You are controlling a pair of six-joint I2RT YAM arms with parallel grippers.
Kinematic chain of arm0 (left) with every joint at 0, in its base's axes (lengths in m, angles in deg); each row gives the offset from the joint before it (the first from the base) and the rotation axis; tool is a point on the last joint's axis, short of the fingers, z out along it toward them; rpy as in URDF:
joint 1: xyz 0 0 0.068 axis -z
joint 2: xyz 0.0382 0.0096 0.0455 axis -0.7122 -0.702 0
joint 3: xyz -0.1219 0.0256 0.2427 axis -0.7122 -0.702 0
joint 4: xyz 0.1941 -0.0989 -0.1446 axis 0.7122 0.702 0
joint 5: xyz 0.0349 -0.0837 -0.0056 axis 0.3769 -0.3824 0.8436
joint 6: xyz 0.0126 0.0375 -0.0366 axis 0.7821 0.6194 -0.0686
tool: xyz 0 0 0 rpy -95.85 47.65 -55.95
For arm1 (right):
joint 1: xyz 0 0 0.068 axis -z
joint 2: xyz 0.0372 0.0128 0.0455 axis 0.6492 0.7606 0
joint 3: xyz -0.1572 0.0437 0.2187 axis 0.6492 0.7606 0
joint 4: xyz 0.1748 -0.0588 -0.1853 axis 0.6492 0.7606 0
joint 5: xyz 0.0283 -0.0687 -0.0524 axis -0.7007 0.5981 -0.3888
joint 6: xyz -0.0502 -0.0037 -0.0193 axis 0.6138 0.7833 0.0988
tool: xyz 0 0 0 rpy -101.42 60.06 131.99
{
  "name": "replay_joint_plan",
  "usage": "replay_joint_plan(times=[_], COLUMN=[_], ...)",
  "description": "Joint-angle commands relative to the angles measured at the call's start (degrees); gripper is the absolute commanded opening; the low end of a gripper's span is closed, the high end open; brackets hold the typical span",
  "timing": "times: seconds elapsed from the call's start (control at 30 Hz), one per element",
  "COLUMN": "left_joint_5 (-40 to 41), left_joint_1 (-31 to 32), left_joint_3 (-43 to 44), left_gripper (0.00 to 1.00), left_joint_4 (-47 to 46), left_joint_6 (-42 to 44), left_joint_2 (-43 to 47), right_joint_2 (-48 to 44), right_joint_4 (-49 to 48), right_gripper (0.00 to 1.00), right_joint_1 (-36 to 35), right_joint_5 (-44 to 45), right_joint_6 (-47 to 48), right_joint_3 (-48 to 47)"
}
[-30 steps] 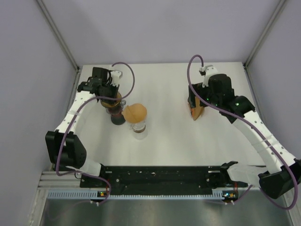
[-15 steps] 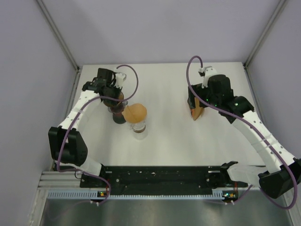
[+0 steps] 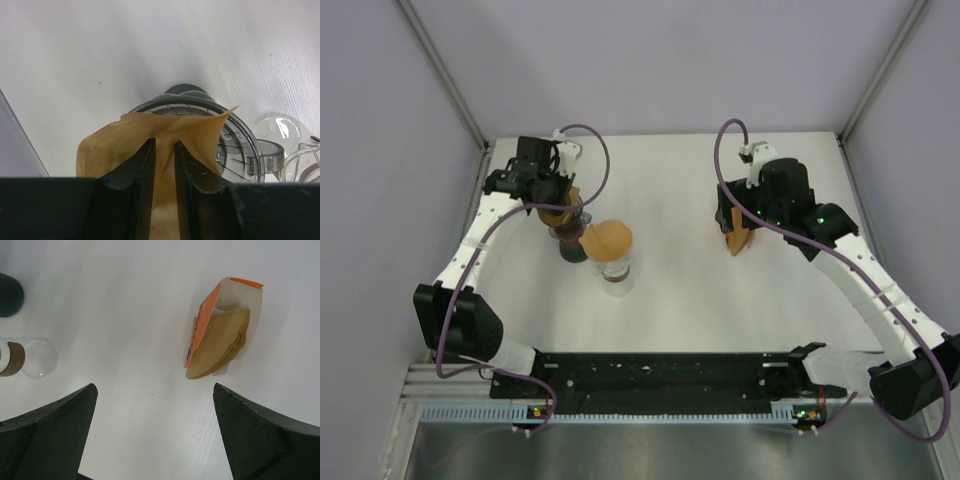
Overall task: Place the coffee filter in the dripper
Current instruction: Adjust the coffee filter in the coffee dripper.
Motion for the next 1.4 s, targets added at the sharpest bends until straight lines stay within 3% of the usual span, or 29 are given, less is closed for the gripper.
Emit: replay_joint_plan(times=[0.0, 0.23, 0.37, 0.6, 0.73, 0.9, 1.07, 1.37], left_joint_5=[0.6, 0.1, 0.3, 1.1, 2.7, -3.5, -8.3, -11.5], left_joint_1=[-0.2, -0.2, -0.2, -2.4, -8.5, -14.7, -15.8, -15.7], left_joint_3=[3.4, 4.0, 8.3, 9.2, 6.8, 2.6, -1.4, -5.2], left_gripper=[0.28, 0.32, 0.37, 0.59, 0.61, 0.65, 0.61, 0.56], left_joint_4=[0.7, 2.4, 3.6, 1.6, -2.6, -8.5, -11.4, -14.2], left_joint_6=[1.5, 2.0, 1.6, -0.2, -4.3, -9.1, -11.6, -12.7], left_joint_2=[3.2, 4.5, 6.9, 11.1, 10.4, 10.6, 10.2, 10.8], right_joint_2=[0.5, 2.7, 8.9, 32.6, 46.5, 59.4, 62.7, 63.1], right_joint_4=[-1.8, -3.5, -7.7, -7.7, -7.0, -7.2, -13.5, -14.4], right_gripper=[0.99, 0.99, 0.99, 0.99, 0.99, 0.99, 0.99, 0.99], right_joint_1=[0.5, 0.4, -2.7, -13.5, -16.6, -19.3, -20.7, -21.6], right_joint_5=[-2.0, -10.5, -14.3, -17.1, -21.0, -23.9, -25.8, -26.3], right_joint_6=[0.3, 2.2, 3.5, 11.3, 12.3, 11.6, 9.1, 8.9], right_joint_3=[-1.7, -6.0, -12.8, -39.0, -55.0, -69.9, -70.7, -68.7])
